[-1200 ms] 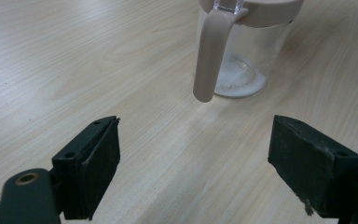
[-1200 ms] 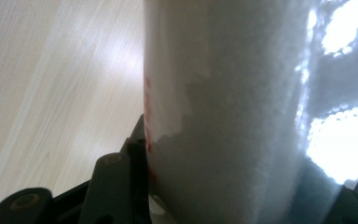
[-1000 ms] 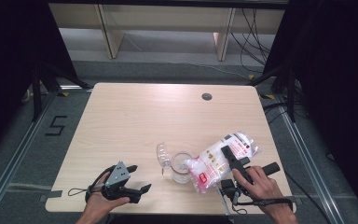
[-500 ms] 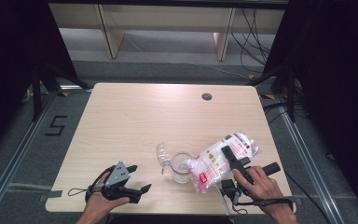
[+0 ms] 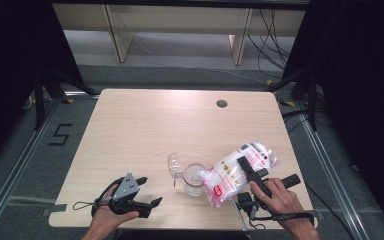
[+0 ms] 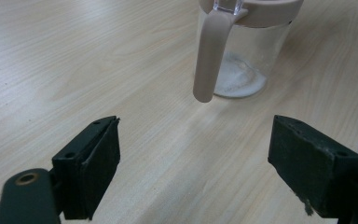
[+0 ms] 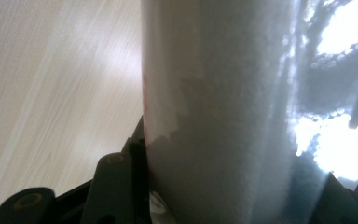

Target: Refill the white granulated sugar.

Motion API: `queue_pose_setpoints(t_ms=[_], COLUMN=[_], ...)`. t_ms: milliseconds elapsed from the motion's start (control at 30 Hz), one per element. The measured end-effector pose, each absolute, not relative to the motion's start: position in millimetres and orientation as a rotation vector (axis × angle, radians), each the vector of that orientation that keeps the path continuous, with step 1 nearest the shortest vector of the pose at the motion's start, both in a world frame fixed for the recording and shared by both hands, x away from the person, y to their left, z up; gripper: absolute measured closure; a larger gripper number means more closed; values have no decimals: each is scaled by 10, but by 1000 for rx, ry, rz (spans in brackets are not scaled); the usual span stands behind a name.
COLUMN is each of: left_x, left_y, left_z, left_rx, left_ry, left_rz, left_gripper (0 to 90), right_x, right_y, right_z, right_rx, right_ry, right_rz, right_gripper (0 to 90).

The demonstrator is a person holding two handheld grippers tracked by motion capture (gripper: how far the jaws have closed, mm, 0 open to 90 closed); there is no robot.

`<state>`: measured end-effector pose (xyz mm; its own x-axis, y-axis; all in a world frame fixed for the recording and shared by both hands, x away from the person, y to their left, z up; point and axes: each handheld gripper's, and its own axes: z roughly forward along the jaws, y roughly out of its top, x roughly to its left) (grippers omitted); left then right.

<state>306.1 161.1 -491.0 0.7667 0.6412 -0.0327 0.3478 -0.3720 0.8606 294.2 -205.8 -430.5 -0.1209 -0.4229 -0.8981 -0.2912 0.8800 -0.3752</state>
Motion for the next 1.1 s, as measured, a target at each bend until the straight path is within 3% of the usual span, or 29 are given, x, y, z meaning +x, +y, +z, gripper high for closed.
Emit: queue_pose_setpoints(t_ms=[1100], left_x=[3057], left_y=[1608], left_z=[-4908], left_rx=[1989], left_ry=[746], left_rz=[378], left_gripper=[162], right_x=[2905], right_y=[-2043], right_z=[-4321], right_rx=[-551], right_ry=[1698], right_rz=[-124], right_gripper=[562])
